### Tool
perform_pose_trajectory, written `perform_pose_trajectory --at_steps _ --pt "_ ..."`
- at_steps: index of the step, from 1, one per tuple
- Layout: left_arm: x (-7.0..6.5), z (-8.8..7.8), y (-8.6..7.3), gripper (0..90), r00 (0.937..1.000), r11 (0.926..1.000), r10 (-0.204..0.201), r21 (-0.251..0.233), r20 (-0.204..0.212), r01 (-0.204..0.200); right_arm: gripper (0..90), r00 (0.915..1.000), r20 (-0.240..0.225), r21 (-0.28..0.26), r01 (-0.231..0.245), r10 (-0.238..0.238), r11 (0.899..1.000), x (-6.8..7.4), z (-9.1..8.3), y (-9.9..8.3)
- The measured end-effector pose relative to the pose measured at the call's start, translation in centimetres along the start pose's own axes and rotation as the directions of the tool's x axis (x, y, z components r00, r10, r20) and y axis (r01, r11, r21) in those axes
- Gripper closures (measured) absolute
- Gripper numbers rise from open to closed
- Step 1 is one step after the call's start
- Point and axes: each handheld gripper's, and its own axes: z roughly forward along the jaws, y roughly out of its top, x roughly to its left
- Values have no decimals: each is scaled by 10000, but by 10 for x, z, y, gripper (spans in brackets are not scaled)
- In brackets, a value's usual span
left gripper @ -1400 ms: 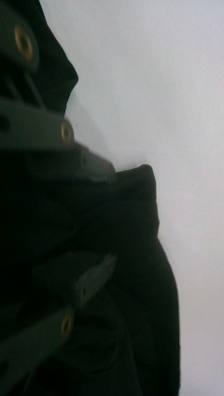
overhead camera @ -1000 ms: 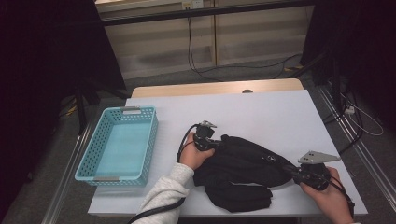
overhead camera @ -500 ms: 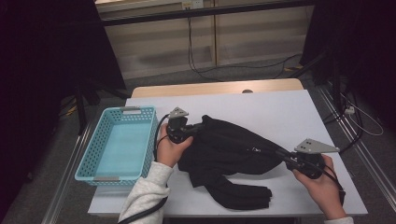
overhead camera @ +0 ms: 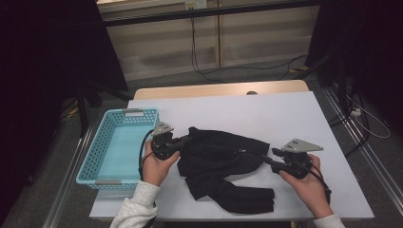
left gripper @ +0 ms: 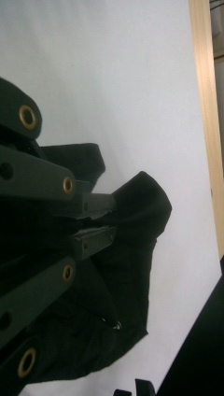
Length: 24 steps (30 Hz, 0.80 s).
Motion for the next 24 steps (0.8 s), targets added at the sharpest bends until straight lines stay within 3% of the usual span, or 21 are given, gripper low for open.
perform_pose_trajectory --at_steps 3,4,8,9,10,11,12,13,14,24 --pt "-1 -2 -3 840 10000 10000 -22 -33 -77 22 536 9997 -166 264 180 -175 9995 8 18 4" --pt "-1 -3 -4 839 10000 10000 18 -20 -81 -18 552 9994 -260 595 255 -240 9979 13 30 7" --pt "1 -5 -7 839 9998 10000 -50 -55 -170 49 480 9997 -208 1169 107 -83 9931 20 46 6" --pt "2 -5 -9 839 9998 10000 -28 -40 -207 27 480 9992 -388 1338 157 -105 9909 23 50 5" --pt "2 -5 -9 839 9998 10000 -84 -20 -194 83 480 9984 -497 1377 347 -281 9899 24 53 4" --pt "3 -5 -10 839 9997 9999 -121 14 -189 121 535 9949 -481 1423 947 -887 9853 28 58 1" --pt "3 -6 -10 839 9997 9998 -189 -1 -177 189 535 9949 -481 1423 947 -887 9853 28 58 1" --pt "3 -7 -10 839 9996 9998 -200 15 -179 200 609 9935 -413 1280 1107 -1063 9856 28 59 0" --pt "2 -8 -10 839 9996 9999 -156 -24 -225 156 852 9935 -554 1243 1057 -994 9866 26 56 1" --pt "4 -9 -9 836 9989 9996 -171 -221 -429 162 861 9949 -556 522 869 -840 9949 7 27 5"
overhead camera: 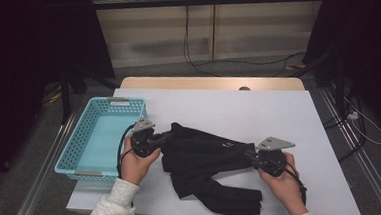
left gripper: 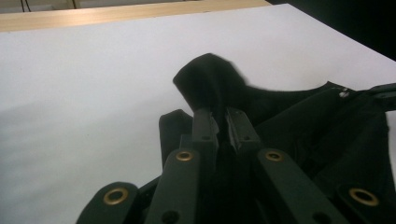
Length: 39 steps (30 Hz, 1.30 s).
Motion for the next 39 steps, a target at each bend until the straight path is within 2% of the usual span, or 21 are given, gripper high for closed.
perform_pose_trajectory --at_steps 1,4,5,10,13,15,17,19,22,26,27,28,29,31,34,37,39 --pt "0 0 0 836 10000 10000 -31 -10 -9 31 862 9999 88 -127 73 -72 9999 -4 -10 0" --pt "-1 3 -1 835 9998 10000 -82 44 164 81 862 9999 115 -177 73 -71 9998 -9 -19 -3" --pt "-5 7 -3 830 9996 9999 -19 167 269 14 863 10000 36 -155 -80 81 9998 -13 -26 -8" --pt "-11 18 -8 817 9993 9985 102 541 366 -121 861 9995 -173 166 -273 276 9995 -17 -26 -22" --pt "-13 23 -11 813 9990 9969 52 782 433 -86 858 9990 -200 541 -384 395 9978 -18 -24 -29" --pt "-13 25 -12 816 9989 9959 23 899 470 -65 851 9995 -297 953 -113 142 9954 -13 -25 -32" --pt "-14 28 -13 821 9988 9951 42 981 484 -89 843 9996 -264 1048 -56 84 9945 -11 -25 -32" --pt "-15 29 -13 825 9987 9943 63 1055 501 -116 787 9998 -189 1228 -88 112 9924 -11 -25 -34" --pt "-16 30 -13 828 9986 9935 94 1129 519 -153 738 9992 -249 1105 -271 301 9935 -12 -28 -33" --pt "-16 30 -13 828 9986 9937 98 1109 529 -157 631 9949 -118 527 -999 1007 9936 -19 -35 -25" --pt "-16 30 -13 828 9985 9935 103 1122 534 -163 604 9925 121 180 -1221 1219 9924 -22 -37 -20" --pt "-17 30 -13 828 9986 9941 98 1075 517 -153 604 9925 121 180 -1221 1219 9924 -22 -37 -20" --pt "-17 30 -13 829 9985 9938 110 1098 535 -168 587 9907 318 54 -1324 1322 9912 -23 -37 -18" --pt "-18 29 -13 830 9983 9941 111 1068 567 -171 568 9830 678 -242 -1691 1704 9853 -27 -34 -14" --pt "-19 28 -12 831 9981 9942 156 1053 600 -219 568 9738 1108 -366 -1958 1987 9800 -29 -21 -10" --pt "-19 28 -12 833 9982 9945 164 1026 572 -222 560 9784 1151 235 -1756 1719 9842 -21 -6 -12" --pt "-18 27 -12 834 9983 9945 127 1027 569 -185 557 9858 987 573 -1421 1361 9882 -13 1 -15"
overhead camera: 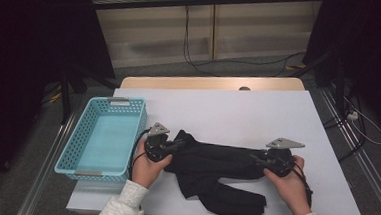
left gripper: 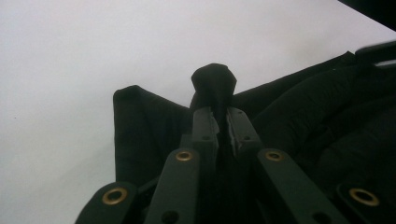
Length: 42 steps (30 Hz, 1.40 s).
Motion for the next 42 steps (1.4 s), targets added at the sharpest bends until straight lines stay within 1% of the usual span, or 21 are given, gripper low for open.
perform_pose_trajectory --at_steps 1,5,6,10,14,15,16,17,18,19,20,22,23,24,25,26,29,33,38,40,42 --pt "0 0 0 835 10000 10000 -4 8 -7 4 557 9998 213 369 31 -39 9993 4 4 -3" --pt "0 1 -1 835 10000 10000 -32 14 -9 32 571 9984 547 365 144 -164 9992 6 5 -5" --pt "0 1 -1 835 10000 10000 -19 -14 -6 19 603 9983 560 364 123 -143 9993 6 5 -5" --pt "-1 1 -1 835 10000 10000 -26 -81 -16 26 841 9983 576 348 -25 5 9994 0 5 -5" --pt "-2 -1 1 836 10000 9994 -7 -335 -70 5 873 9997 222 69 -118 116 9999 -6 4 -6" --pt "-1 -2 2 838 9999 9988 -7 -492 -132 1 874 9997 139 -167 -216 218 9996 -8 3 -6" --pt "-1 -3 3 841 9999 9980 -52 -633 -148 43 874 9997 65 -736 -238 243 9970 -11 -3 -2" --pt "0 -4 5 841 9998 9971 -30 -756 -177 17 874 9997 65 -736 -238 243 9970 -11 -3 -2" --pt "1 -5 6 841 9997 9959 -90 -901 -216 70 876 9997 128 -1120 -187 202 9935 -12 -8 1" --pt "3 -6 7 839 9997 9942 -130 -1071 -221 105 876 9997 174 -1508 -167 195 9884 -14 -13 5" --pt "4 -6 8 805 9995 9916 -245 -1275 -212 216 875 9988 440 -2091 -127 224 9778 -20 -24 10" --pt "5 -5 10 768 9992 9914 -290 -1288 -271 253 875 9984 496 -2165 -140 253 9762 -24 -28 11" --pt "6 -4 10 726 9990 9908 -279 -1335 -360 228 875 9978 577 -2158 -195 326 9762 -29 -32 10" --pt "7 -3 11 614 9988 9903 -326 -1364 -370 273 874 9953 782 -2014 -396 564 9787 -38 -35 3" --pt "8 -2 12 614 9983 9907 -356 -1326 -457 293 874 9953 782 -2014 -396 564 9787 -38 -35 3" --pt "10 -1 12 557 9977 9894 -462 -1398 -490 389 874 9940 776 -1856 -614 769 9807 -43 -34 -2" --pt "15 5 15 485 9972 9927 -690 -1011 -278 659 872 9893 833 -1201 -1094 1199 9867 -55 -27 -15" --pt "22 18 23 362 9938 9918 -1071 -738 -286 1048 865 9882 909 -453 -1194 1231 9918 -57 -15 -24" --pt "30 35 25 352 9912 9936 -1110 -283 -721 1092 857 9888 924 -387 -1137 1169 9928 -58 -14 -25" --pt "34 41 24 367 9901 9923 -1229 -222 -678 1217 854 9880 943 -374 -1193 1224 9921 -58 -14 -25" --pt "36 47 24 394 9917 9940 -1094 -149 -682 1086 849 9877 924 -387 -1228 1259 9917 -59 -15 -26"
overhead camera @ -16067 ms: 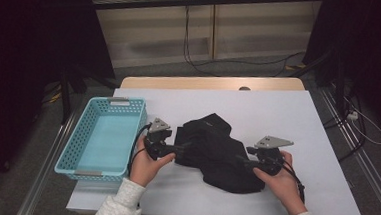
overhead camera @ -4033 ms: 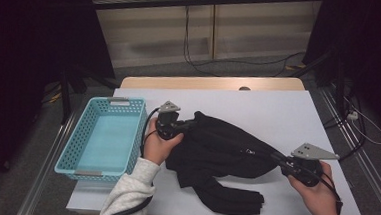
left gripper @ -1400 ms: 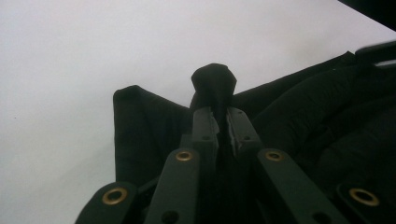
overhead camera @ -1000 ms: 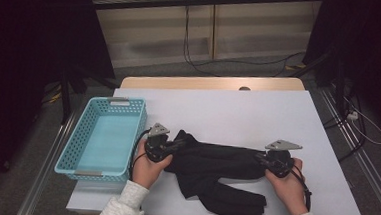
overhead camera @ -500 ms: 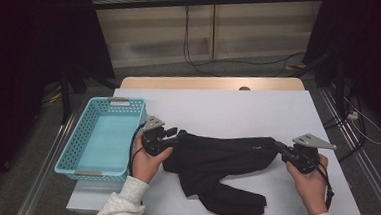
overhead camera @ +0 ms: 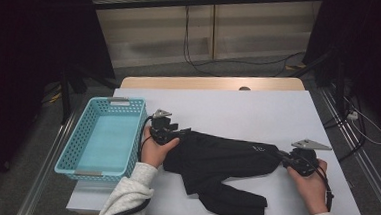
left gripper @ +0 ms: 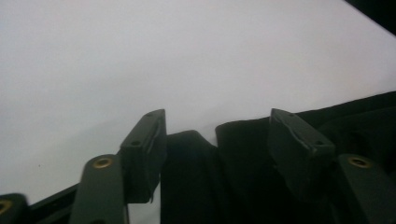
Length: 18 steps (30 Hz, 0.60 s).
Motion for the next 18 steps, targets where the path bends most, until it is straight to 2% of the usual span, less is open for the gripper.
perform_pose_trajectory --at_steps 2,5,6,9,12,13,14,17,18 --pt "-1 5 0 409 9999 9999 19 121 131 -21 848 10000 -28 -33 -22 22 10000 -1 0 0" --pt "-4 14 -1 449 9991 9986 395 348 144 -400 847 10000 -44 -36 -20 20 10000 -1 1 0" --pt "-6 17 -2 488 9992 9985 386 383 128 -390 847 10000 -44 -22 -5 5 10000 -1 1 0" --pt "-7 23 -5 491 9990 9979 438 469 80 -442 845 10000 -18 -30 41 -41 10000 0 1 0" --pt "-10 27 -9 513 9961 9942 887 616 28 -887 845 10000 -14 -29 65 -65 10000 1 1 -1" --pt "-11 27 -9 586 9963 9940 856 678 106 -862 844 10000 -11 -27 43 -43 10000 0 1 -1" --pt "-12 27 -9 586 9975 9951 681 711 206 -694 844 10000 -11 -27 43 -43 10000 0 1 -1" --pt "-15 26 -6 712 9966 9898 768 1184 288 -797 846 10000 -3 -35 57 -57 10000 1 1 -1" --pt "-17 27 -6 743 9963 9894 833 1176 230 -855 846 10000 -15 -38 50 -50 10000 1 1 -1"
